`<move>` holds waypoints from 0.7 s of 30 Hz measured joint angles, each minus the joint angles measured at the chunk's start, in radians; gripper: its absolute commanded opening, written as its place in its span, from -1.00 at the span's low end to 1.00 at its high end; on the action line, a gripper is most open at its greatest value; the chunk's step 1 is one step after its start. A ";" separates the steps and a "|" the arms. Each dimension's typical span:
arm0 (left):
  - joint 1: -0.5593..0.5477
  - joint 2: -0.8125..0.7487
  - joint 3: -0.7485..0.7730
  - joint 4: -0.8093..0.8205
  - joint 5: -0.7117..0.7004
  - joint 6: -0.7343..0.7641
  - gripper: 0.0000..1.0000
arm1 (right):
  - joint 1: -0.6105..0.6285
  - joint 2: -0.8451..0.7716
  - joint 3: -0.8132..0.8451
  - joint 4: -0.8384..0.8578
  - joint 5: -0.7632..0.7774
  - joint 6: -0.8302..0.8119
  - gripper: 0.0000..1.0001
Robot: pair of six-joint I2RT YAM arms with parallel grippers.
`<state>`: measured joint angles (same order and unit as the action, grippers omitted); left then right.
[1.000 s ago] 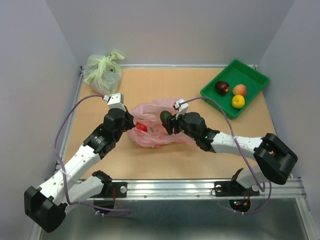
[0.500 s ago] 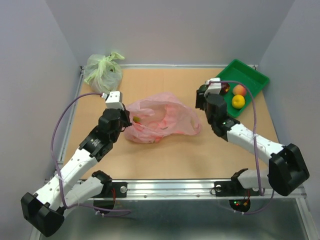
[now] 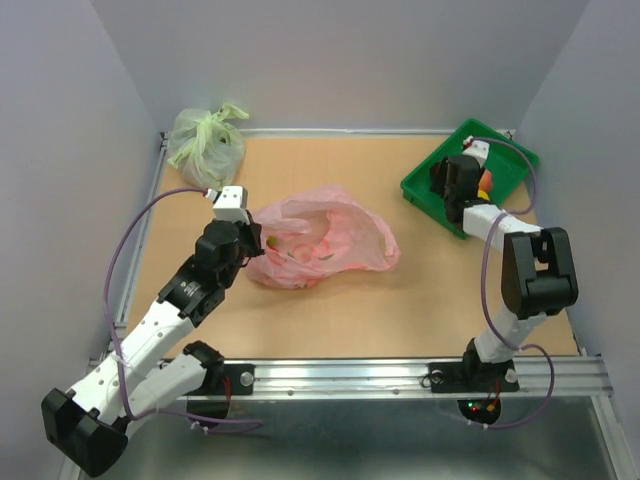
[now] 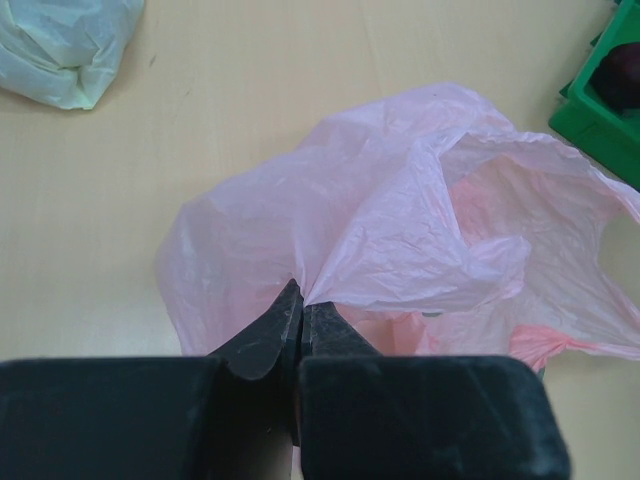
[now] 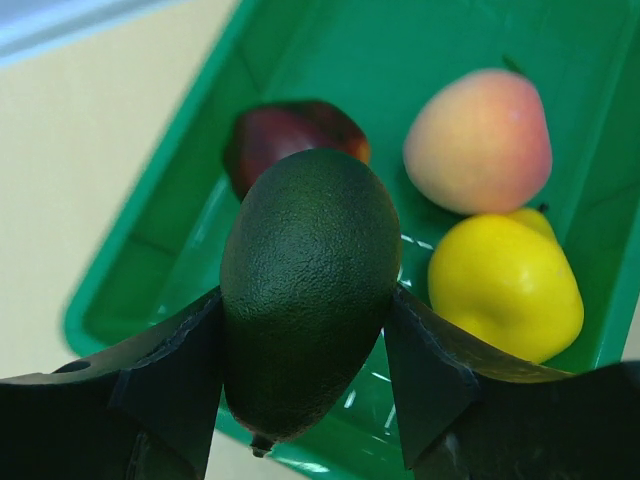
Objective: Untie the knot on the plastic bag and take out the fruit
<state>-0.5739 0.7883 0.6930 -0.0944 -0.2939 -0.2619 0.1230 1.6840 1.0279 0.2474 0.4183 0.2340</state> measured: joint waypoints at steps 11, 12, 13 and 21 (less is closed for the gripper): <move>0.014 -0.011 0.000 0.000 0.004 0.002 -1.00 | -0.050 0.073 0.006 -0.067 -0.055 0.064 1.00; 0.014 -0.009 0.000 0.000 0.006 0.002 -1.00 | -0.050 0.071 0.008 -0.069 -0.058 0.063 1.00; 0.014 -0.005 0.000 0.001 0.007 0.002 -1.00 | -0.050 0.066 0.008 -0.075 -0.066 0.060 1.00; 0.014 0.082 0.065 -0.042 -0.009 0.016 -1.00 | -0.029 -0.164 -0.034 -0.107 -0.279 0.062 1.00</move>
<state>-0.5598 0.8707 0.7582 -0.1360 -0.3027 -0.2459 0.0944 1.5204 0.9943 0.1402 0.1390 0.2958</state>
